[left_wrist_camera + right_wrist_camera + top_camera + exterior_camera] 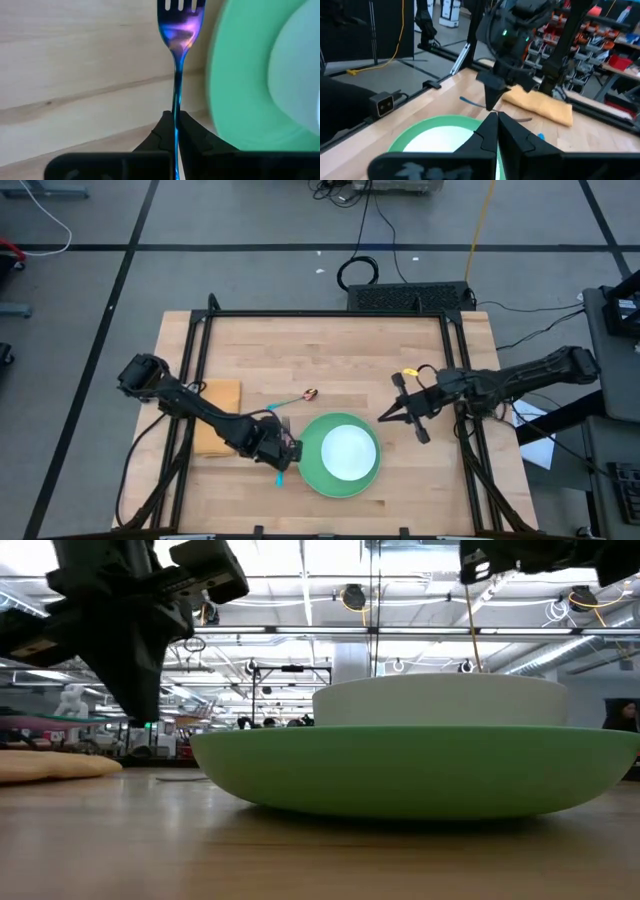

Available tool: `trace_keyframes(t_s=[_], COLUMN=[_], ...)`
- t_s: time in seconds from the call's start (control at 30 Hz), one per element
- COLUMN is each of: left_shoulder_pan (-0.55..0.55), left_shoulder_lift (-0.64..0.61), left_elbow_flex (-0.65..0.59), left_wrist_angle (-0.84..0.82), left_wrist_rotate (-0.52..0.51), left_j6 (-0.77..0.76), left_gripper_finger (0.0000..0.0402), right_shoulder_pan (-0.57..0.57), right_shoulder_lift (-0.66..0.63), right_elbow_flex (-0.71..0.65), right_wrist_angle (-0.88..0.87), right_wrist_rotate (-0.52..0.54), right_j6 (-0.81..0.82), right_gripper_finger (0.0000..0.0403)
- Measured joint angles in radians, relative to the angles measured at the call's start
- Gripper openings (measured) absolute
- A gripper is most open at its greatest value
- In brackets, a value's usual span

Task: Set table place
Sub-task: Adjust the violet fork and white bowl

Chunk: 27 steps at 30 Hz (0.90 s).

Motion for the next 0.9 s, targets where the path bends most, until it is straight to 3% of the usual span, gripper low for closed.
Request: trace_keyframes(t_s=[0.2,0.43,0.9], left_shoulder_pan=[-0.036,-0.022,0.012], left_shoulder_lift=[0.035,0.096,0.099], left_elbow_flex=[0.000,0.000,0.000], left_wrist_angle=[-0.002,0.049,-0.001], left_wrist_rotate=[0.017,0.087,0.087], left_j6=[-0.127,-0.140,-0.138], left_gripper_finger=[0.0003,0.0003,0.0003], right_shoulder_pan=[0.000,0.000,0.000], right_shoulder_lift=[-0.167,-0.307,-0.340], right_elbow_flex=[0.000,0.000,0.000], right_wrist_angle=[-0.151,-0.261,-0.267], right_wrist_rotate=[0.000,0.001,0.002], right_j6=[-0.030,-0.076,-0.076], right_gripper_finger=[0.0000,0.0000,0.0000])
